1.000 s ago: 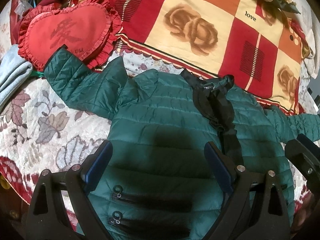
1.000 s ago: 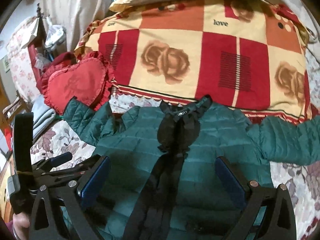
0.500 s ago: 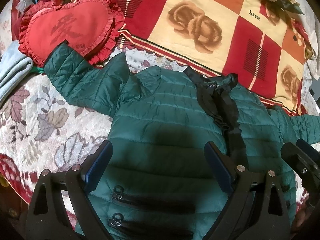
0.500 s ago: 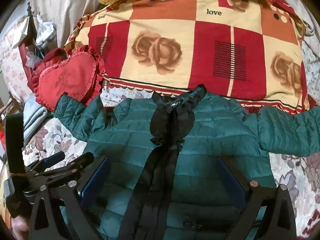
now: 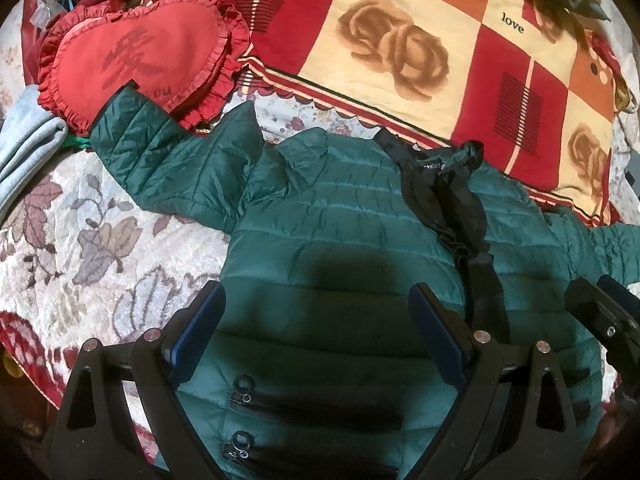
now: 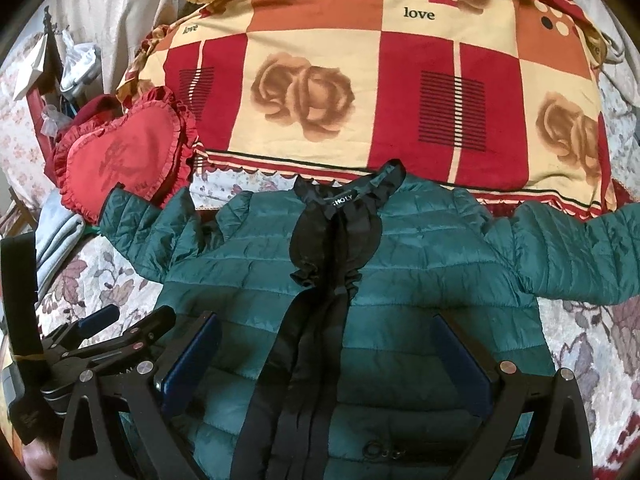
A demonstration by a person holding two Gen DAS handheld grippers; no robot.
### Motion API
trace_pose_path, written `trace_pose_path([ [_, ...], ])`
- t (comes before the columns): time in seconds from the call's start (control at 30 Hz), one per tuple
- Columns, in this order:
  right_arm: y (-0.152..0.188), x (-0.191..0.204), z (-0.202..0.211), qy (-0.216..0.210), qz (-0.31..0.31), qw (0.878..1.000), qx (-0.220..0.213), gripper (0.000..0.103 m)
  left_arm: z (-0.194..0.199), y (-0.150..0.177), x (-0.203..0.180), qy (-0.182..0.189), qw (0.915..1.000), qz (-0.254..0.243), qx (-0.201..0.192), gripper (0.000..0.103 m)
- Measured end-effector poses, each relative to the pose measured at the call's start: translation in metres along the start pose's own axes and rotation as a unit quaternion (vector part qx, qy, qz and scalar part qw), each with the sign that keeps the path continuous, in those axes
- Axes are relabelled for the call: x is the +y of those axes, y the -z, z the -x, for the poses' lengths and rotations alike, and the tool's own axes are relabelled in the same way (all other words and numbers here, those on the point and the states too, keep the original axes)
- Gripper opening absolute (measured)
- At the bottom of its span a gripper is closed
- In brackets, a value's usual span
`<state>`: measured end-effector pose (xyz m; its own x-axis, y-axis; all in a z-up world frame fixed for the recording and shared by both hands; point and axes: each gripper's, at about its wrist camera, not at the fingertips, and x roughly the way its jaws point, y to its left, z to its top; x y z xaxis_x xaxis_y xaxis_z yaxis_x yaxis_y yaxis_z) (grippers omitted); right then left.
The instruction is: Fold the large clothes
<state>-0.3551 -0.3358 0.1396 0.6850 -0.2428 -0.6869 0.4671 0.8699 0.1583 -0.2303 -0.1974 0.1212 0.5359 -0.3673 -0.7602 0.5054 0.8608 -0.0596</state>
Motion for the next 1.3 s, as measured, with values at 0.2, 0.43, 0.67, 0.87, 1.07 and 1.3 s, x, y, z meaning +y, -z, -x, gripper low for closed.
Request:
trace_pose_path([
  [0.2, 0.001, 0.000, -0.005, 0.004, -0.001, 1.000, 0.004, 0.103, -0.006, -0.001, 0.002, -0.008, 1.0000, -0.002, 0.003, 0.093],
  [0.43, 0.002, -0.004, -0.011, 0.010, -0.013, 1.000, 0.006, 0.103, -0.011, -0.001, 0.001, -0.015, 0.9999, -0.006, 0.005, 0.093],
  [0.67, 0.003, -0.007, -0.013, 0.015, -0.018, 1.000, 0.011, 0.103, -0.018, 0.001, 0.002, -0.018, 0.9998, -0.008, 0.009, 0.093],
  [0.87, 0.004, -0.010, -0.016, 0.013, -0.028, 0.999, 0.014, 0.103, -0.018, 0.001, 0.001, -0.019, 0.9997, -0.007, 0.009, 0.093],
  [1.07, 0.006, -0.009, -0.017, 0.013, -0.027, 0.999, 0.015, 0.103, -0.018, 0.001, 0.001, -0.020, 0.9997, -0.007, 0.009, 0.093],
  [1.3, 0.006, -0.007, -0.019, 0.018, -0.029, 0.999, 0.016, 0.103, -0.018, 0.001, 0.003, -0.016, 0.9998, -0.004, 0.010, 0.093],
])
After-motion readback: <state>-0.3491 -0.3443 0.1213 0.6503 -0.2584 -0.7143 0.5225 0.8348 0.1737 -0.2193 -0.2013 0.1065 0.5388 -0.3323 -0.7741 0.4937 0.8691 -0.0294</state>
